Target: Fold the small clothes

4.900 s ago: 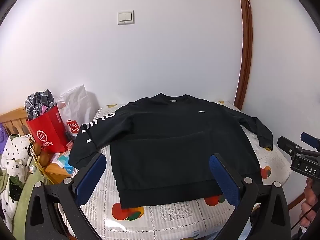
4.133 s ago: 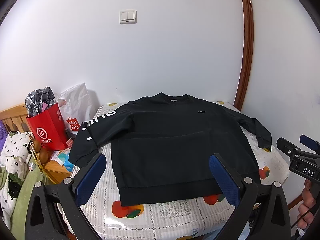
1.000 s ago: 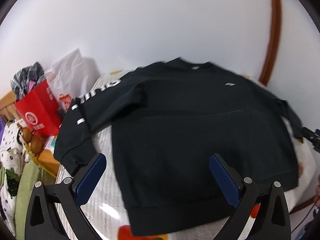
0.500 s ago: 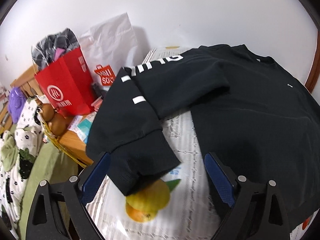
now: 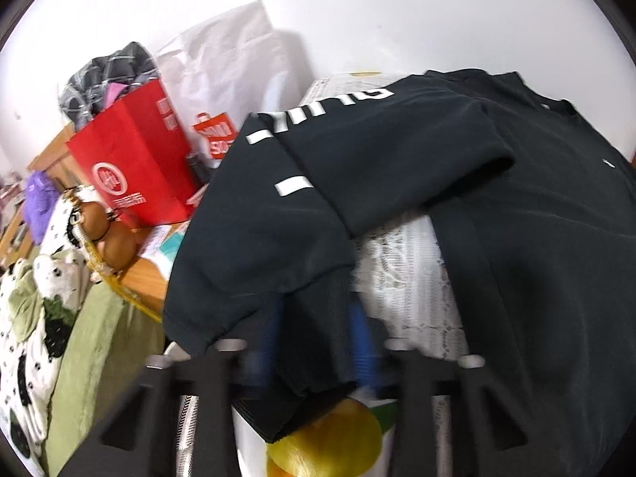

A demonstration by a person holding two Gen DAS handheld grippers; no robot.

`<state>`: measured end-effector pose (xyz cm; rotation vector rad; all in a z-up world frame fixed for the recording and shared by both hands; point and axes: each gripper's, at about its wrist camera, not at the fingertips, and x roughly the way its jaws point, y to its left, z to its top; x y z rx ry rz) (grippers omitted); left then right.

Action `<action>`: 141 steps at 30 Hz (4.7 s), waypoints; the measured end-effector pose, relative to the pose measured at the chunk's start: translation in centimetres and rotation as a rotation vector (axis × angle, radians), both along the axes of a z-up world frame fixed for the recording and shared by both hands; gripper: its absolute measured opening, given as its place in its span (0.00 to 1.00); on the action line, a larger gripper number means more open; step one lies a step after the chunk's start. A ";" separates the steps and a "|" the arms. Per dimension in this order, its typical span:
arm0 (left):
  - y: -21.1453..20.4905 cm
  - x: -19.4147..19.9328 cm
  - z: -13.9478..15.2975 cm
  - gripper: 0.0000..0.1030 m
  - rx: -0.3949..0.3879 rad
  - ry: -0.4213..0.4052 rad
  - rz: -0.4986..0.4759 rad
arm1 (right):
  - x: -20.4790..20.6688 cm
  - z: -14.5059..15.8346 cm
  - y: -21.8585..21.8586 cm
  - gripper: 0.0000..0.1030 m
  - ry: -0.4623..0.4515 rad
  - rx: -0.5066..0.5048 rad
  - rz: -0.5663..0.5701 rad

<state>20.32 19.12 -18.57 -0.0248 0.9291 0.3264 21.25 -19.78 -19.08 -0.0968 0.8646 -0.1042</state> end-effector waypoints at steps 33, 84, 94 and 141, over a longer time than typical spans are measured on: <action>-26.8 11.3 14.6 0.10 -0.102 -0.213 -0.325 | -3.4 1.4 -20.9 0.92 -0.123 0.099 -0.100; -3.3 11.3 2.9 0.51 -0.128 -0.001 -0.078 | 13.9 2.3 -6.8 0.61 -0.015 0.080 0.031; -3.9 12.3 0.5 0.48 -0.082 0.000 -0.165 | 18.5 -0.9 -9.7 0.71 0.044 0.177 -0.002; -4.5 9.4 0.7 0.48 -0.139 0.018 -0.147 | 9.7 2.6 -17.7 0.57 -0.094 0.085 -0.199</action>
